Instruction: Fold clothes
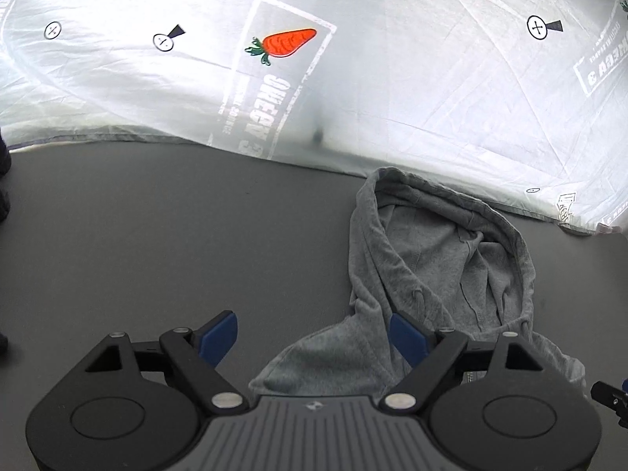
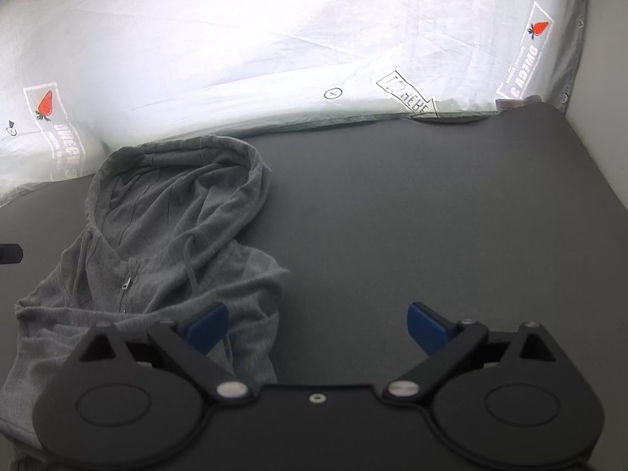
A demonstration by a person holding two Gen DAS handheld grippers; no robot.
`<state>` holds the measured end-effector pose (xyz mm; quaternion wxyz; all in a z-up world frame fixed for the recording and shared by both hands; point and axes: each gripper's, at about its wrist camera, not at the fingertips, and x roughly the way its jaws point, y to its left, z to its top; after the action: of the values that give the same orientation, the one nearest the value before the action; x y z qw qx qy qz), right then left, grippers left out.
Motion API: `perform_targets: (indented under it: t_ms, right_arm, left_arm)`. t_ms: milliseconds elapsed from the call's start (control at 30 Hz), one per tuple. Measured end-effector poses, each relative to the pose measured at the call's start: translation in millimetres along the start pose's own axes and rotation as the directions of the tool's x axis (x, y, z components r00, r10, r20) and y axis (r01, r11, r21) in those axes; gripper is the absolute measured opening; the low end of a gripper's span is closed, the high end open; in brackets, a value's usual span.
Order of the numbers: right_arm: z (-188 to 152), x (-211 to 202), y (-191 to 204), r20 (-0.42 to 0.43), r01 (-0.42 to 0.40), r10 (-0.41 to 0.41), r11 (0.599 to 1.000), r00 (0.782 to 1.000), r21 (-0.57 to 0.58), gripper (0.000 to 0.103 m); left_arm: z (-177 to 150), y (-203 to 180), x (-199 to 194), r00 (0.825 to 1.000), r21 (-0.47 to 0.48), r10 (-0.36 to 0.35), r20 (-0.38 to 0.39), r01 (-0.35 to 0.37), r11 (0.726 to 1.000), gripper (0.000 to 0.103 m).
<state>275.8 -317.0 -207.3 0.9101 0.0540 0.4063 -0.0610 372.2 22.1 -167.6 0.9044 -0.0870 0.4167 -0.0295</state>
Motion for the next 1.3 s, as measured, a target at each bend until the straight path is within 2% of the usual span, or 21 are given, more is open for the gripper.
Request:
perform_targets:
  t_ms: [267,500,667,733,800,867,967,1100,1167,1233,1300]
  right_arm:
    - [43,44,27,0.029,-0.027,0.030,0.995,0.999,-0.094,0.099]
    - [68,81,40,0.045,-0.022,0.030,0.988,0.999,-0.155,0.099]
    - [87,109,40,0.037,-0.018,0.023,0.989,0.999,-0.144,0.099]
    - [92,121,43,0.030,-0.009,0.014,0.987,0.999,-0.159,0.099]
    - [95,135,49,0.020,0.013,-0.009,0.981,1.000,-0.193,0.099]
    - [98,148,54,0.025,0.034,-0.029,0.972,0.999,-0.234,0.099]
    - [110,155,55,0.057,0.077,-0.064,0.962,0.996,-0.263,0.099]
    - [132,155,50,0.118,0.144,-0.115,0.950,0.986,-0.277,0.099]
    - [139,142,50,0.173,0.178,-0.129,0.937,0.976,-0.302,0.099]
    - [138,115,54,0.258,0.215,-0.129,0.915,0.958,-0.342,0.099]
    - [128,82,57,0.340,0.263,-0.139,0.899,0.930,-0.351,0.099]
  left_arm:
    - [38,-35,45,0.999,0.139,0.004,0.040,-0.010,0.990,0.086]
    - [62,-57,83,0.997,0.254,0.029,0.069,-0.045,0.966,0.086]
    - [77,-60,109,0.996,0.276,0.071,0.060,-0.085,0.957,0.086]
    - [80,-60,117,0.991,0.301,0.115,0.069,-0.131,0.945,0.086]
    - [82,-61,126,0.982,0.331,0.169,0.080,-0.186,0.925,0.086]
    - [83,-59,131,0.976,0.328,0.201,0.082,-0.217,0.920,0.086]
    - [88,-50,139,0.974,0.327,0.219,0.052,-0.224,0.918,0.086]
    - [100,-46,130,0.949,0.320,0.291,0.120,-0.315,0.894,0.087]
    - [105,-45,114,0.941,0.310,0.295,0.164,-0.333,0.890,0.087]
    - [105,-47,86,0.927,0.291,0.302,0.221,-0.358,0.887,0.087]
    - [101,-49,50,0.913,0.254,0.293,0.285,-0.366,0.895,0.087]
